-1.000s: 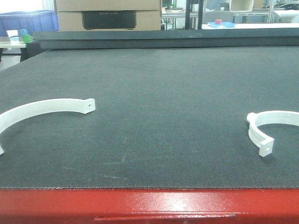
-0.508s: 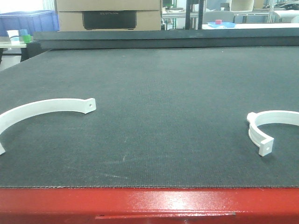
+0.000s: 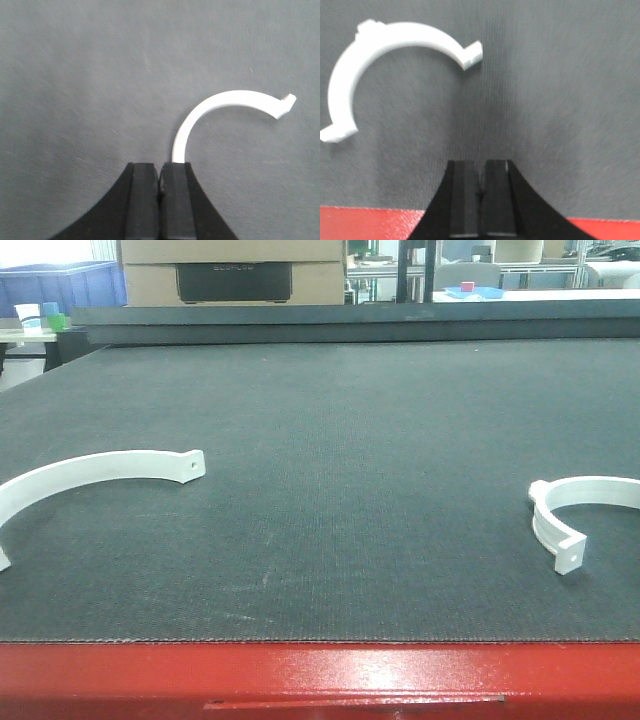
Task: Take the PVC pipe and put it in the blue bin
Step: 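Lower the left gripper onto the end of the nearer white pipe clamp, then lower the right gripper onto the other white clamp's rim and close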
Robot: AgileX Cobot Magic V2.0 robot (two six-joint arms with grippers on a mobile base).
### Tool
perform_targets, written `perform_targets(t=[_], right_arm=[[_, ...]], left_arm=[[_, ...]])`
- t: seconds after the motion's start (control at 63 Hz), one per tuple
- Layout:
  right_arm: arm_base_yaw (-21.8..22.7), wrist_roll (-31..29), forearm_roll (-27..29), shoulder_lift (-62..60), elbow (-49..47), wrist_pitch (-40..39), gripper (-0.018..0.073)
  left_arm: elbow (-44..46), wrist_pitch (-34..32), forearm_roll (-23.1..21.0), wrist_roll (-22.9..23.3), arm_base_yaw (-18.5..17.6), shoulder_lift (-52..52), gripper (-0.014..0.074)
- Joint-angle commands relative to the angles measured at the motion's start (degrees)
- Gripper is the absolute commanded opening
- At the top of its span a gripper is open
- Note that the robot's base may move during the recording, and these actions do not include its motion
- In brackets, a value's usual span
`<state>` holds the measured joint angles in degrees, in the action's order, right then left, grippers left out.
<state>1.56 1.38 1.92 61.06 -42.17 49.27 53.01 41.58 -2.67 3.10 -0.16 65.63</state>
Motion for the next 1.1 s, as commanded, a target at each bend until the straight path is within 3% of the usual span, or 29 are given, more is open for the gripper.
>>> perform_targets(t=[0.0, 0.143, 0.333, 0.508, 0.698, 0.778, 0.937, 1.079], right_arm=[[0.1, 1.2, 1.2, 4.0, -0.7, -0.2, -0.0169], [-1.1, 2.6, 0.6, 10.3, -4.3, 5.7, -0.0146], [-7.5, 16.0, -7.8, 17.8, -11.4, 8.8, -0.0146], [-13.5, 18.1, -5.6, 24.2, -19.5, 9.2, -0.0146], [-15.8, 18.2, -3.9, 30.1, -26.8, 10.4, -0.0141], [-16.0, 18.2, -3.4, 32.0, -28.5, 10.4, -0.0069], [-16.0, 18.2, -1.3, 34.4, -29.2, 10.4, 0.0181], [-16.0, 18.2, 0.4, 37.2, -29.2, 10.1, 0.0225]], left_arm=[[0.6, -0.1, -3.2, -0.1, -0.2, 1.9, -0.0111], [0.6, 1.3, -5.5, -0.1, -0.2, 3.0, -0.0111], [0.6, 1.4, -7.0, -0.1, -0.2, 3.0, -0.0111], [0.6, 2.9, -7.0, -0.1, -0.2, 3.0, -0.0111], [0.5, 3.3, -7.0, -0.1, -0.2, 3.0, -0.0111], [0.5, 3.3, -7.0, -0.1, -0.2, 3.0, -0.0111], [0.5, 2.9, -7.0, -0.1, -0.2, 3.0, -0.0111], [0.5, 2.4, -7.0, -0.1, -0.2, 3.0, -0.0111]])
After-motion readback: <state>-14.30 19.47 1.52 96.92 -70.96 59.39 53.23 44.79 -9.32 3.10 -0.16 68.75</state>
